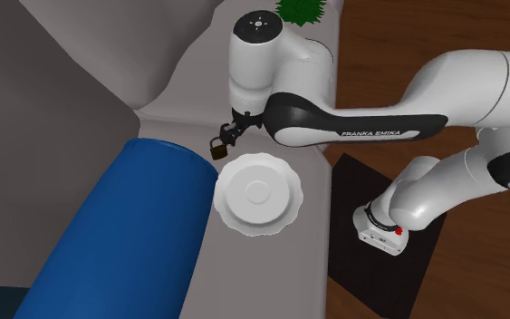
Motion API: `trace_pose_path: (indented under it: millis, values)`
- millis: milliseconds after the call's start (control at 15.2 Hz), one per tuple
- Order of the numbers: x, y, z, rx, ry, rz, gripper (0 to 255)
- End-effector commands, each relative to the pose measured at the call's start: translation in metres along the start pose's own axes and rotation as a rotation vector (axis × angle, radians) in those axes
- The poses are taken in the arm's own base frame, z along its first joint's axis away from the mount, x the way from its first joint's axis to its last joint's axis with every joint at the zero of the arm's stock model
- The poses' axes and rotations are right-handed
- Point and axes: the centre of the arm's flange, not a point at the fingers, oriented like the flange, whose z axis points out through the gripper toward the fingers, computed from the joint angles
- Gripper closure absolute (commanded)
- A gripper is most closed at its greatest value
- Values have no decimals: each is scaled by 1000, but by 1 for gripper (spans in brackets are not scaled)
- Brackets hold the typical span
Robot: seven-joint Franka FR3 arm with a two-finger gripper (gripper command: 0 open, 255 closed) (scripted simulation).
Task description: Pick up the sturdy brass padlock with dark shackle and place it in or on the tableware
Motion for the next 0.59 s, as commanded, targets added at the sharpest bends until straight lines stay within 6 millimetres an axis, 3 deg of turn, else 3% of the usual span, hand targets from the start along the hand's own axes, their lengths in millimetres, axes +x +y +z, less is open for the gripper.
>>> trace_pose_path:
  millis: [0,264,528]
  values:
    - [8,-24,3,8,8,14,0]
    - [29,-68,6,19,23,38,0]
    - [30,-69,27,19,23,38,0]
